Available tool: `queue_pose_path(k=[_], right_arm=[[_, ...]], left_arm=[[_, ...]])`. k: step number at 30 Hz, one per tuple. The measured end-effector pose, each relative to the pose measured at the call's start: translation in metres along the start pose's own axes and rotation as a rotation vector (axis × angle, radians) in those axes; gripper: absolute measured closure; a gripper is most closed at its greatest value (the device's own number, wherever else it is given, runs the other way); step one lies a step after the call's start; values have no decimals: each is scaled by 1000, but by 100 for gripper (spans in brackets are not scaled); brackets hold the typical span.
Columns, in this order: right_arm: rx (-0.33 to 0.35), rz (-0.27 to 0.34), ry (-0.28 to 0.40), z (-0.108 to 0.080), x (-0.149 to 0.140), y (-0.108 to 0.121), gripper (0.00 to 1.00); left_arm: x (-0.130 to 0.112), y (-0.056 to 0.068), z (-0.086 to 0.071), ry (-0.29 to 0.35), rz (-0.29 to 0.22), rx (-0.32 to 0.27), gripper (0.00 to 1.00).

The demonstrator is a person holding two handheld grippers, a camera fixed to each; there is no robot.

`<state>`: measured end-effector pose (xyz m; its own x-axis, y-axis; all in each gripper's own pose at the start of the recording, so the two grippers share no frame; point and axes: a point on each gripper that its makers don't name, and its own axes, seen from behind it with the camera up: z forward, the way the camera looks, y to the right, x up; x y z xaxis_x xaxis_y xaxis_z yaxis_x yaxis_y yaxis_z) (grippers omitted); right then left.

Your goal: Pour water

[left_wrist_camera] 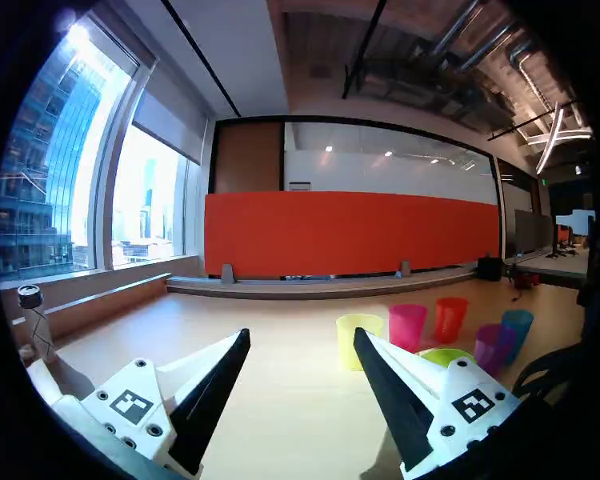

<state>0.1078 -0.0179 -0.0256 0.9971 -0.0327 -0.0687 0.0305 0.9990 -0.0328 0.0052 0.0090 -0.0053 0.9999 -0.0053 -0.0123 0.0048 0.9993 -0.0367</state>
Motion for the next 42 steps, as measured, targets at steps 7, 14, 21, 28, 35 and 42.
queue_pose_path(k=[7, 14, 21, 28, 35, 42], right_arm=[[2, -1, 1, -1, 1, -1, 0], [7, 3, 6, -2, 3, -3, 0], [7, 1, 17, -3, 9, 0, 0], [11, 0, 20, -4, 10, 2, 0], [21, -2, 31, 0, 8, 6, 0], [34, -1, 5, 6, -14, 7, 0]], left_arm=[[-4, 2, 2, -10, 2, -6, 4], [-4, 1, 3, -11, 3, -4, 4], [-4, 2, 4, -11, 3, -4, 4], [-4, 2, 4, -12, 4, -4, 4], [-5, 2, 5, -12, 5, -4, 4], [-5, 1, 5, -12, 5, -4, 4]])
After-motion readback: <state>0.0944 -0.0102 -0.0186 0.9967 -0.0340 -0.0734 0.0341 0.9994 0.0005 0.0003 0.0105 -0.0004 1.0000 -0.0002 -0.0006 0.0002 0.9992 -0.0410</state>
